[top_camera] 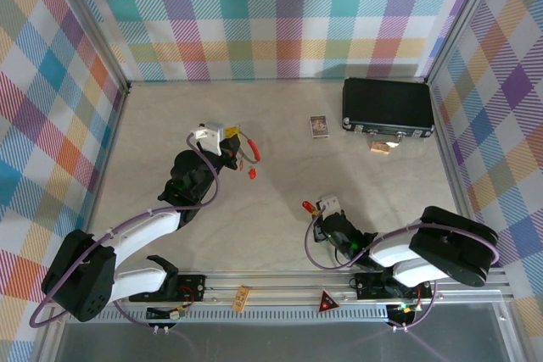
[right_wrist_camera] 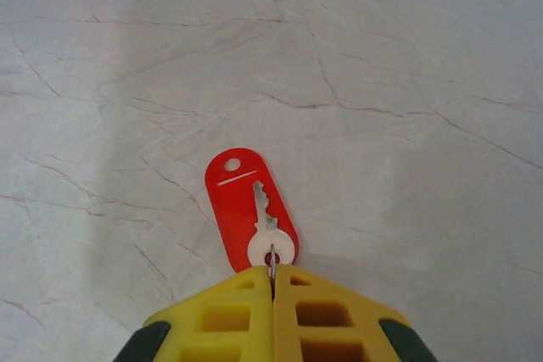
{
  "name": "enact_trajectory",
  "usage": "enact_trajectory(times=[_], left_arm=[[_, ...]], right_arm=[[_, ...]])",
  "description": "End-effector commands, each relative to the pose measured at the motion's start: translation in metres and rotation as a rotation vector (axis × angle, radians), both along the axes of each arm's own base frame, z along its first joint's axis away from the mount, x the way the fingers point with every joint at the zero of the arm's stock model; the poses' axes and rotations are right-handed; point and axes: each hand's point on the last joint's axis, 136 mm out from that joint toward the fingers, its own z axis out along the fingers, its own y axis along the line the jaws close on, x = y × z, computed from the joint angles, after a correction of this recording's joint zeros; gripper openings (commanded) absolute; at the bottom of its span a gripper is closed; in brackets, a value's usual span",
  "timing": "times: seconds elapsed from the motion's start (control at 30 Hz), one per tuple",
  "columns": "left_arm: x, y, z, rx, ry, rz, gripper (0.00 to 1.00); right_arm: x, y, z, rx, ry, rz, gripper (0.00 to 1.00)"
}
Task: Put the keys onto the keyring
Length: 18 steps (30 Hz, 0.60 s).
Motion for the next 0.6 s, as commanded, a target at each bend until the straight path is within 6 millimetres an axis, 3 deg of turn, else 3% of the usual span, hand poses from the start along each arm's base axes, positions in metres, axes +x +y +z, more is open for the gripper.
enact_trajectory(times=[0.0, 0.23, 0.57], left_arm=[[-0.004, 0.000, 0.020, -0.034, -0.051, -0.009, 0.00], [-0.003, 0.000, 0.022, -0.036, -0.056, -0.009, 0.00], [-0.009, 0.008, 0.036, -0.033, -0.089, 0.015, 0.00]], right_arm=[[0.000, 0.008, 0.011, -0.002, -0.008, 0.034, 0.00], [-0.005, -0.001, 0.042, -0.071, 0.018, 0.055, 0.00], [0.003, 0.011, 0.083, -0.120, 0.152, 0.102, 0.00]])
